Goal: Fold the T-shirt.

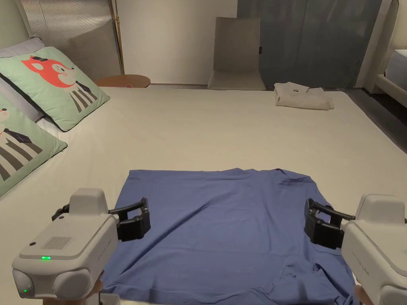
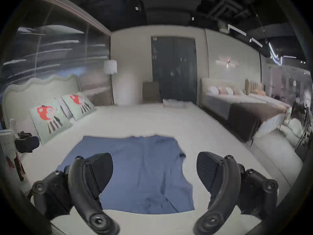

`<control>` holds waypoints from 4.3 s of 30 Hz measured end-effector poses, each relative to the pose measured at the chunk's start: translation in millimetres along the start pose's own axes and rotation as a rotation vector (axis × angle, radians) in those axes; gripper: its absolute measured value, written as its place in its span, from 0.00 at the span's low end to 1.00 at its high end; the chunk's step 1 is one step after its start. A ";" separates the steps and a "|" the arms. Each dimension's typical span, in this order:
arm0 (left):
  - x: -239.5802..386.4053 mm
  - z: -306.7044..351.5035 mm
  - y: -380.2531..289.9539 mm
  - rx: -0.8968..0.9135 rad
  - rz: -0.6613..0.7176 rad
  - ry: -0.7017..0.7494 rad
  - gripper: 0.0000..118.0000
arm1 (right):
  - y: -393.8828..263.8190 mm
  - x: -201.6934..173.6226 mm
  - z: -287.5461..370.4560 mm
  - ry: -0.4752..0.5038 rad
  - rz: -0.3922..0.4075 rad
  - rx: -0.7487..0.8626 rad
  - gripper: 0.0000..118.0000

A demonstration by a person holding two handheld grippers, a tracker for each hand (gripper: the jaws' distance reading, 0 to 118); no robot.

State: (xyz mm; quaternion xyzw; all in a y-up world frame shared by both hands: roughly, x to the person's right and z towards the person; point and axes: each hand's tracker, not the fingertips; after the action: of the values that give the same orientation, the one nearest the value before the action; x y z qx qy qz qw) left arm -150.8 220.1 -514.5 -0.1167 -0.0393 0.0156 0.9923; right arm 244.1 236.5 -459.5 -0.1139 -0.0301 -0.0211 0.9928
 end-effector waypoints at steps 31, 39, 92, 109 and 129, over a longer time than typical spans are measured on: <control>-79.1 -13.1 -77.4 -0.423 0.084 0.100 0.10 | -4.6 -14.1 -3.4 -0.009 0.059 0.052 0.01; -94.4 -12.7 -122.1 -0.586 0.098 0.121 0.82 | -19.9 -12.3 -16.2 0.003 0.056 0.011 0.01; -63.0 -100.0 -42.5 -0.410 0.080 0.079 0.06 | -60.0 40.8 -93.0 -0.053 -0.046 -0.273 0.05; -50.5 -256.1 -90.0 -0.623 -0.080 0.129 0.05 | -98.9 54.7 -258.2 -0.142 -0.034 -0.554 0.05; 3.8 -83.5 16.0 -0.040 0.044 -0.041 0.86 | 7.7 9.2 -74.7 -0.050 0.011 -0.008 0.84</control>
State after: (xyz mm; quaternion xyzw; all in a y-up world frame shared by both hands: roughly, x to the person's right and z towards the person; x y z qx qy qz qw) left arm -140.6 216.5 -598.8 -0.1369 -0.0572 0.0390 0.9882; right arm 257.8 226.6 -533.3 -0.1187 -0.0541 -0.0127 0.9914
